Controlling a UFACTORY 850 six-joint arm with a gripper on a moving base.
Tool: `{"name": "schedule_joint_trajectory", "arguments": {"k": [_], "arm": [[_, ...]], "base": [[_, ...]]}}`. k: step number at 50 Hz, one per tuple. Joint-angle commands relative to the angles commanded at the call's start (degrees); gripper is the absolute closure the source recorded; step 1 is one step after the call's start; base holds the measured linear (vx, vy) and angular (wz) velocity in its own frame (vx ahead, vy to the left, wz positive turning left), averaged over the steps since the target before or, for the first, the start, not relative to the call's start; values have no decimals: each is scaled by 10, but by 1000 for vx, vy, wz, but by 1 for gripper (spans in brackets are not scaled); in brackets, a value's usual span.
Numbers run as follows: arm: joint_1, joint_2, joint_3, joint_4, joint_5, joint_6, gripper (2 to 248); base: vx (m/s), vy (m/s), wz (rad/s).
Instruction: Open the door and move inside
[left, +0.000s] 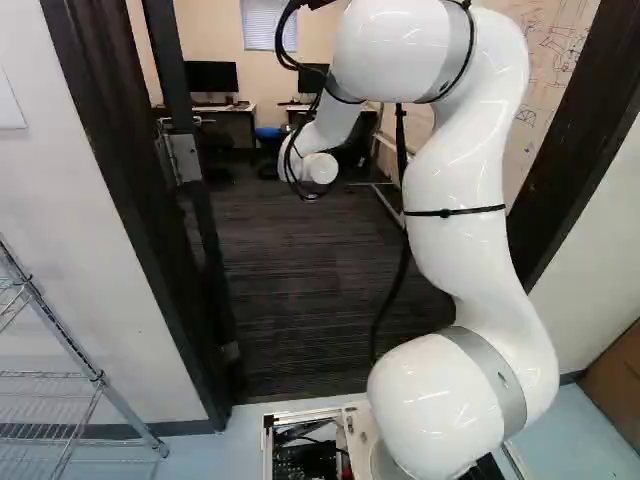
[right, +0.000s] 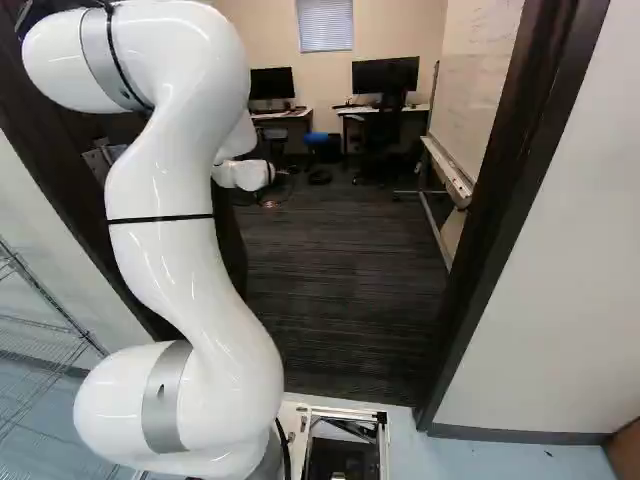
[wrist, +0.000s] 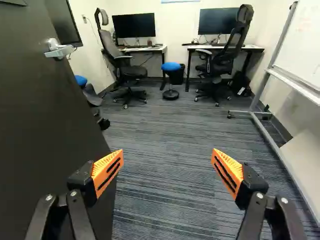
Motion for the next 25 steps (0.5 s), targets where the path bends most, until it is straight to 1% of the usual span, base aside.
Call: {"name": "schedule_joint_trajectory", "arguments": {"k": [16,25], "arm": [[-23,7,9,-17,0,0,3],[-36,10,13,-20,0,0,3]], "base": [[0,0,0],[0,0,0]]}}
